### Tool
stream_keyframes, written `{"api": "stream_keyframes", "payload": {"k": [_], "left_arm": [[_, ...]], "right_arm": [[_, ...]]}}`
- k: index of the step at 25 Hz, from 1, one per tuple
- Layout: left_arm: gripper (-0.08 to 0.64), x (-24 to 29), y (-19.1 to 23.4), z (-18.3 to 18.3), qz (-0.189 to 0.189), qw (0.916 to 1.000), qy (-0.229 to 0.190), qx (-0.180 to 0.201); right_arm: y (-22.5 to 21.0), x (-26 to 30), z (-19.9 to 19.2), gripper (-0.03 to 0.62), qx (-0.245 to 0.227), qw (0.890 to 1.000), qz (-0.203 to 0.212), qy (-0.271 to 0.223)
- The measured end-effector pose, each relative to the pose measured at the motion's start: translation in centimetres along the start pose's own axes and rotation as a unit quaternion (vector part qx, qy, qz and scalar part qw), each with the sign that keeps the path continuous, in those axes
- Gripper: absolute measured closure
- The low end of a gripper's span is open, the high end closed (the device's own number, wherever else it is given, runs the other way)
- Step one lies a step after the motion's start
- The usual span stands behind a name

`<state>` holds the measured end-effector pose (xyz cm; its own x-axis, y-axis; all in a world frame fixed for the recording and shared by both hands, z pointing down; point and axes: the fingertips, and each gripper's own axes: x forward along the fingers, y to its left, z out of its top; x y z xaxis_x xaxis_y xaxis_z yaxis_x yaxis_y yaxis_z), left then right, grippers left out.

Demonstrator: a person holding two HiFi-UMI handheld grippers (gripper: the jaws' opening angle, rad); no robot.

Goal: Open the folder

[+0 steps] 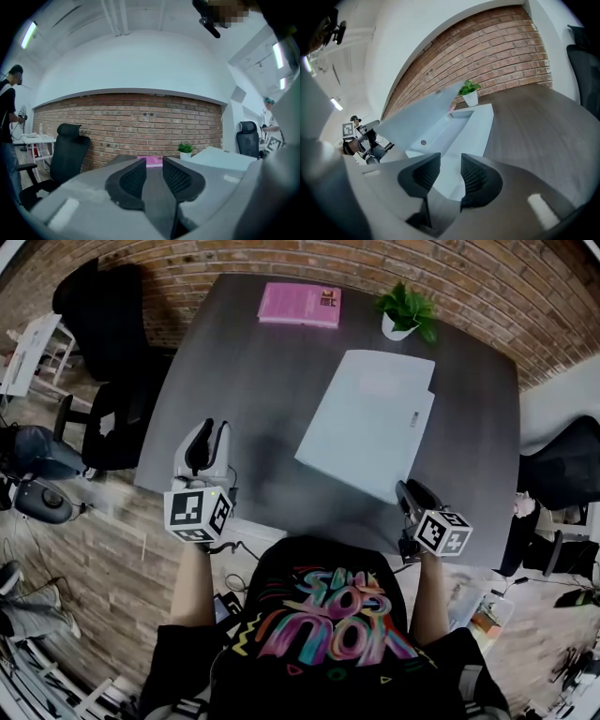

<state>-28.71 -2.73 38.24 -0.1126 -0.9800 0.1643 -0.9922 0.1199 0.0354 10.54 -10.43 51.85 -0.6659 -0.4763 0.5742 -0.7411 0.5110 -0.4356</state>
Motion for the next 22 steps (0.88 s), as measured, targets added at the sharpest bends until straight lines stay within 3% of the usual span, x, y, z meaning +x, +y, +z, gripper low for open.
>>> {"api": "stream_keyframes", "payload": {"k": [10,16,22], "left_arm": [[0.459,1.7,-2.9,1.4,-0.043,0.9989,-0.011,0.012],[0.497,3.0,-6.4,2.6,-0.079,0.9965,-0.016,0.021],[0.538,4.2,-10.7,4.3,-0.122,0.9917,-0.022,0.034]], "right_arm": [[2.5,-3.2,7.1,0.463,-0.085,0.991,-0.024,-0.097],[5.3,-5.3,11.7,0.476,-0.145,0.975,-0.021,-0.167],[7.6,-7.7,15.5,0.506,-0.205,0.951,-0.023,-0.228]]}}
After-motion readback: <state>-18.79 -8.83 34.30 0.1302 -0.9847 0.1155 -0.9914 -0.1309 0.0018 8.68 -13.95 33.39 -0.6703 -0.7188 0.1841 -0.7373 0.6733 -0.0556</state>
